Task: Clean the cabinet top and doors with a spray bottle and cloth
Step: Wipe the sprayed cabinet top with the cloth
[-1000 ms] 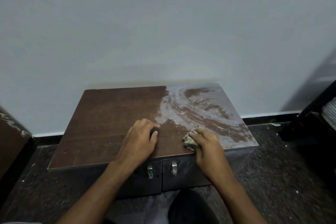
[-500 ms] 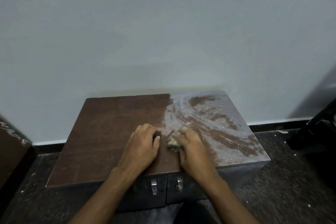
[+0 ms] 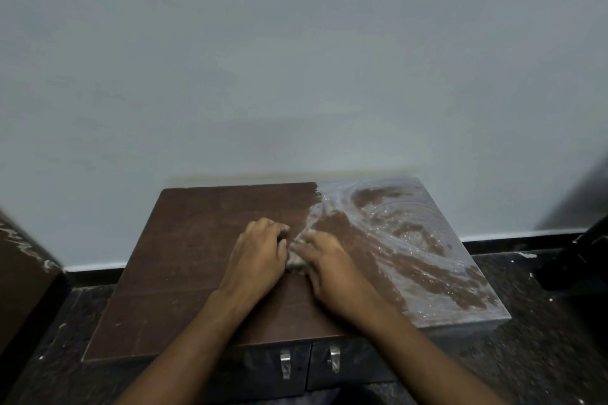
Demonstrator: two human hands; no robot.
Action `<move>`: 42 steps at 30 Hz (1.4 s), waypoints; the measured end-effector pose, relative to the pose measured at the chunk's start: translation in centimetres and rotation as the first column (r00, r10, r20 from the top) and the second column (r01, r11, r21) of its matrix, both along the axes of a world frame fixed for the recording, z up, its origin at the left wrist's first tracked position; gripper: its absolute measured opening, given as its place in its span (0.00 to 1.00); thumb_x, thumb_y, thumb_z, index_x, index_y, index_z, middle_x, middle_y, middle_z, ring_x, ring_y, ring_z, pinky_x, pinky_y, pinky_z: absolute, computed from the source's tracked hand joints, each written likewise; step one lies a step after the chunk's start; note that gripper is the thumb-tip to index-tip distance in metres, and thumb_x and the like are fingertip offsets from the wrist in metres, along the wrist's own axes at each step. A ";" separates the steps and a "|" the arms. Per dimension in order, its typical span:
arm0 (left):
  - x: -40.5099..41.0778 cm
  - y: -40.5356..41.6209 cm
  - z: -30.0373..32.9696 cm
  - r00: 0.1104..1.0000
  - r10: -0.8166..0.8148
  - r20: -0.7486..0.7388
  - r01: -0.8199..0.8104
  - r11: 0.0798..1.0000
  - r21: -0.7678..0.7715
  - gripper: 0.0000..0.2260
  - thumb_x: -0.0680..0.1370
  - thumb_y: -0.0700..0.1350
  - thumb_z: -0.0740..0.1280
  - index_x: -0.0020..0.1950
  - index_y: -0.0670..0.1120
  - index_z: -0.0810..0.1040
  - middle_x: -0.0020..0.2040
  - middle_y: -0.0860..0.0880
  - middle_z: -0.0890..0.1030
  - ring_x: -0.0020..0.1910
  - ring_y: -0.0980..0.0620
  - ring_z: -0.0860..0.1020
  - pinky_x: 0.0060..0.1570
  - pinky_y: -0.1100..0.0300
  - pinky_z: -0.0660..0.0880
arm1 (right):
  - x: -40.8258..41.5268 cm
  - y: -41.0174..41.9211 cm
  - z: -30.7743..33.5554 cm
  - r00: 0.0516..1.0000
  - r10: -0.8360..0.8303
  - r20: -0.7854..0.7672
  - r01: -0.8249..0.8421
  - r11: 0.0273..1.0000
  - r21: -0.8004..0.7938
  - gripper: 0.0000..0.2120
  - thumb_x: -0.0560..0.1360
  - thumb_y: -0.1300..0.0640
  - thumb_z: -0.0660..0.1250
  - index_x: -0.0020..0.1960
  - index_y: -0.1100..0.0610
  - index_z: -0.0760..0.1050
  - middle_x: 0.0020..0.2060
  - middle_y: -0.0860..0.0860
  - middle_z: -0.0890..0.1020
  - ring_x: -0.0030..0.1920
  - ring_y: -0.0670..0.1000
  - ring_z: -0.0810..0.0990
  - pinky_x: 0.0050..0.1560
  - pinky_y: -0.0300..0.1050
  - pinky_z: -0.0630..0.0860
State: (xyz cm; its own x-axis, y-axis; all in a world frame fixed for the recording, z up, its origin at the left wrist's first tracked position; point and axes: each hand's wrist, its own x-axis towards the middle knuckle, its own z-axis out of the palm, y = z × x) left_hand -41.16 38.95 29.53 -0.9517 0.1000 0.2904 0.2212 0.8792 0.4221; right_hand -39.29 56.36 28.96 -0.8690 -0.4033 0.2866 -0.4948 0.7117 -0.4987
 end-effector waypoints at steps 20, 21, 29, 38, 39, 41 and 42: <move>-1.2 -1.0 0.4 1.000 0.008 0.004 -0.008 1.000 -0.001 0.12 0.79 0.45 0.63 0.63 0.52 0.76 0.57 0.55 0.76 0.58 0.55 0.72 0.60 0.57 0.72 | -8.4 0.4 -0.6 0.972 -0.234 0.012 0.233 0.970 0.069 0.17 0.77 0.63 0.64 0.65 0.56 0.78 0.67 0.56 0.75 0.67 0.58 0.71 0.70 0.46 0.67; -1.3 -1.2 0.4 1.000 0.015 -0.003 -0.015 1.000 0.006 0.13 0.79 0.44 0.63 0.63 0.50 0.77 0.57 0.54 0.77 0.58 0.54 0.73 0.60 0.56 0.72 | -7.8 -0.6 -0.4 0.978 -0.208 0.012 0.206 0.976 0.068 0.18 0.77 0.64 0.64 0.66 0.57 0.78 0.67 0.56 0.75 0.67 0.57 0.70 0.69 0.46 0.66; -1.6 -1.4 0.3 0.999 0.038 0.016 -0.038 0.999 0.026 0.13 0.79 0.44 0.62 0.64 0.49 0.77 0.58 0.52 0.77 0.58 0.53 0.73 0.61 0.55 0.73 | -9.5 -1.7 -0.2 0.990 -0.140 0.020 0.140 0.990 0.033 0.16 0.76 0.62 0.64 0.63 0.54 0.79 0.63 0.52 0.78 0.64 0.55 0.74 0.66 0.48 0.72; -2.7 -1.1 -0.2 1.000 -0.020 -0.004 0.020 1.000 0.005 0.11 0.78 0.44 0.64 0.60 0.51 0.78 0.56 0.53 0.77 0.56 0.52 0.74 0.58 0.55 0.72 | -0.3 1.5 -0.4 0.999 0.051 -0.004 -0.051 0.994 0.099 0.19 0.79 0.60 0.63 0.70 0.53 0.75 0.71 0.49 0.72 0.73 0.48 0.66 0.73 0.35 0.57; -2.8 -0.9 -0.2 1.000 -0.028 -0.004 0.028 1.000 0.006 0.11 0.78 0.45 0.64 0.60 0.51 0.78 0.56 0.54 0.77 0.56 0.53 0.73 0.58 0.56 0.72 | -0.5 2.1 -0.7 1.000 0.025 0.002 -0.025 0.993 0.115 0.20 0.79 0.60 0.63 0.70 0.52 0.75 0.71 0.48 0.72 0.73 0.48 0.66 0.73 0.34 0.56; -2.7 -0.7 -0.4 0.999 -0.043 -0.004 0.043 0.999 0.001 0.11 0.79 0.45 0.63 0.61 0.51 0.78 0.56 0.54 0.76 0.56 0.53 0.73 0.58 0.56 0.72 | -2.3 2.5 -1.2 0.999 -0.039 -0.009 0.040 0.989 0.141 0.21 0.78 0.62 0.64 0.70 0.53 0.75 0.71 0.50 0.73 0.72 0.52 0.68 0.73 0.38 0.60; -2.6 -0.7 -0.4 0.999 -0.045 -0.001 0.045 0.999 -0.001 0.12 0.79 0.45 0.63 0.61 0.51 0.78 0.56 0.54 0.76 0.56 0.53 0.73 0.58 0.56 0.72 | -3.6 2.3 -1.2 0.997 -0.067 -0.025 0.070 0.989 0.134 0.21 0.77 0.63 0.64 0.69 0.54 0.75 0.70 0.52 0.74 0.71 0.54 0.69 0.73 0.43 0.64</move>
State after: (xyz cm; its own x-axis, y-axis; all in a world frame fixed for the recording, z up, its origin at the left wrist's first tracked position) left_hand -43.78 38.30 29.16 -0.9458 0.1427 0.2917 0.2608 0.8689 0.4206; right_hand -42.87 58.69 27.71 -0.8905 -0.3792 0.2514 -0.4516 0.8041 -0.3867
